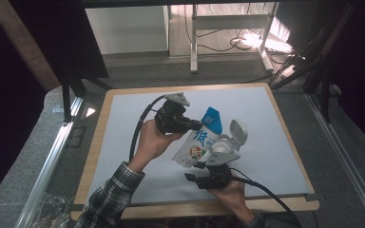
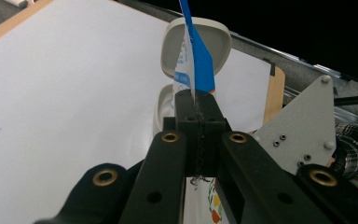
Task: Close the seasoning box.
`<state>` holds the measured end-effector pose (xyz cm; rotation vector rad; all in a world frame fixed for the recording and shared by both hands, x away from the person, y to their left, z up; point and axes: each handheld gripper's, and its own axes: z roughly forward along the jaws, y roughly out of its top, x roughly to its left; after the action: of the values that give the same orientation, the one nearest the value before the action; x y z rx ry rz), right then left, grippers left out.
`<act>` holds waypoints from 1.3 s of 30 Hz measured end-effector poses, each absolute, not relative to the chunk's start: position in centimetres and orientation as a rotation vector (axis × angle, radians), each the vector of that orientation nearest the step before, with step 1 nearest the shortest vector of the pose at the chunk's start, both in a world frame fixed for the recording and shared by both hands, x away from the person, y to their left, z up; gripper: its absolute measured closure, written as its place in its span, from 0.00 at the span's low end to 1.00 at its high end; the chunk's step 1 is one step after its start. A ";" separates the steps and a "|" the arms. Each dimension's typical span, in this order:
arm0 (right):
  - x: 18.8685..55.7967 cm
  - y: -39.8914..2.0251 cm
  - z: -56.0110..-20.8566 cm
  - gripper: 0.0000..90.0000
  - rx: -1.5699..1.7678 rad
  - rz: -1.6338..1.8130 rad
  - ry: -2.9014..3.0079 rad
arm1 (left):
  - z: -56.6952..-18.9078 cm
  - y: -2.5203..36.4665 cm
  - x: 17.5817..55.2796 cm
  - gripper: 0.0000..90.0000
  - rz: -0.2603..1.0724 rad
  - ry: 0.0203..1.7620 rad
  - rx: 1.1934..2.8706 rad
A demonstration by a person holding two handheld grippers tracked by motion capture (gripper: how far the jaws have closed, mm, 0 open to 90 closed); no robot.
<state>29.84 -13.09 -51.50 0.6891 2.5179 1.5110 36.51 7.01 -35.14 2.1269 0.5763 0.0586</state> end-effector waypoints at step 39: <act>30.2 -14.0 -51.1 0.49 0.717 1.509 2.518 | -38.5 12.1 38.4 1.00 0.220 0.676 2.000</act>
<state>30.19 -14.02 -51.15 0.7171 2.5180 1.5090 38.44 12.12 -38.46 2.0002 0.6762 0.2196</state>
